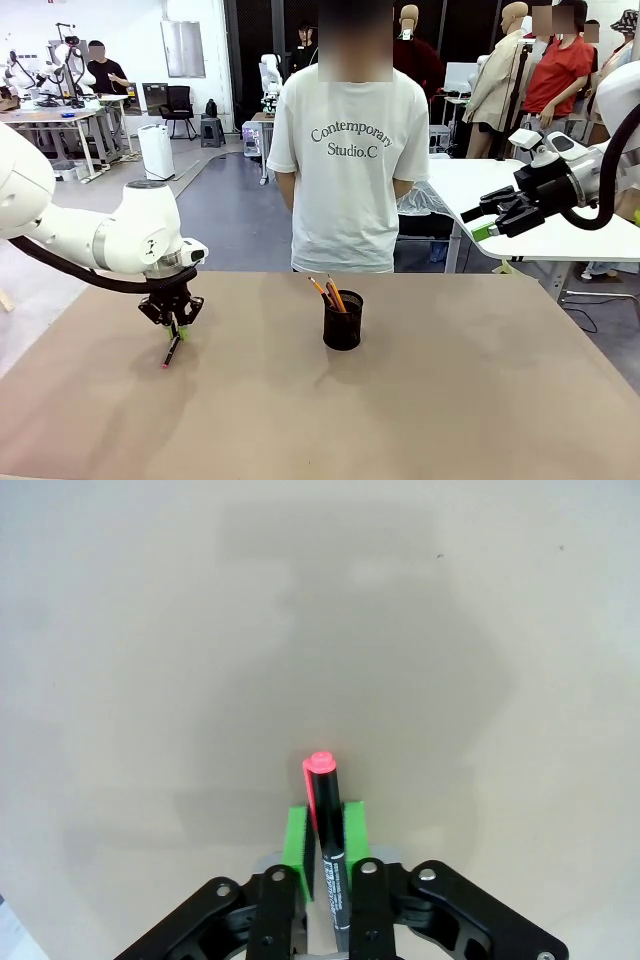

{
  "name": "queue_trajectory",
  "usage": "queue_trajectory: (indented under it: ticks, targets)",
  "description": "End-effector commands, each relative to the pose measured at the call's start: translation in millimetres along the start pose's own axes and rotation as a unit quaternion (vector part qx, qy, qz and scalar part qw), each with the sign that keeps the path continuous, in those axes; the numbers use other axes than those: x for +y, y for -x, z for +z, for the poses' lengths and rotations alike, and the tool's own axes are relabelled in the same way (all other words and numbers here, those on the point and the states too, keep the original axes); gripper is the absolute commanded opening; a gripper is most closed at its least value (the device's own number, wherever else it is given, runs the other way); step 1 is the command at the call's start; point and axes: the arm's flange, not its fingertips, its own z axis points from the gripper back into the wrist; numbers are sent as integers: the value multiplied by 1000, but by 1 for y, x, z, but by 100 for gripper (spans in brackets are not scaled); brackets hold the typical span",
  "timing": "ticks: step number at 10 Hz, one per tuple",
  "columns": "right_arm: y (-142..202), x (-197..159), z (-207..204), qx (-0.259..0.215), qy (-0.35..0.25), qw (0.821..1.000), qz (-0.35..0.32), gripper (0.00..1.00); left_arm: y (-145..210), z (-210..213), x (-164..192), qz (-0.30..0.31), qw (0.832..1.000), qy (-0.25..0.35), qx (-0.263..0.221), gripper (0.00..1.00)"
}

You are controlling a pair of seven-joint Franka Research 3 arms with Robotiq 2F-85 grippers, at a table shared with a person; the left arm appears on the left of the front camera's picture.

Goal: Place the pens into the pen holder.
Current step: Pick up a writing instrument from the table and place it into the Pen holder.

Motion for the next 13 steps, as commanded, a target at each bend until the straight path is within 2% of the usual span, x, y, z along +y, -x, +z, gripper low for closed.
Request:
queue_trajectory:
  ticks: [1,2,4,7,9,10,12,13]
  targets:
    - [-1,1,1,-2,-1,1000,1,100,7,1,3,-25,1000,1,4,0]
    - [-1,1,1,-2,-1,1000,1,100,9,4,2,-46,999,18,0,0]
    - [-1,1,1,-2,-1,1000,1,100,9,14,0,-106,988,111,15,0]
    - [-1,1,1,-2,-1,1000,1,100,7,39,2,-183,942,277,-47,0]
    - [-1,1,1,-2,-1,1000,1,100,6,54,10,-247,888,376,-95,0]
    - [-1,1,1,-2,-1,1000,1,100,8,60,13,-274,856,412,-148,0]
    - [-1,1,1,-2,-1,1000,1,100,16,73,15,-334,778,445,-290,0]
    - [-1,1,1,-2,-1,1000,1,100,23,81,16,-394,726,450,-339,0]
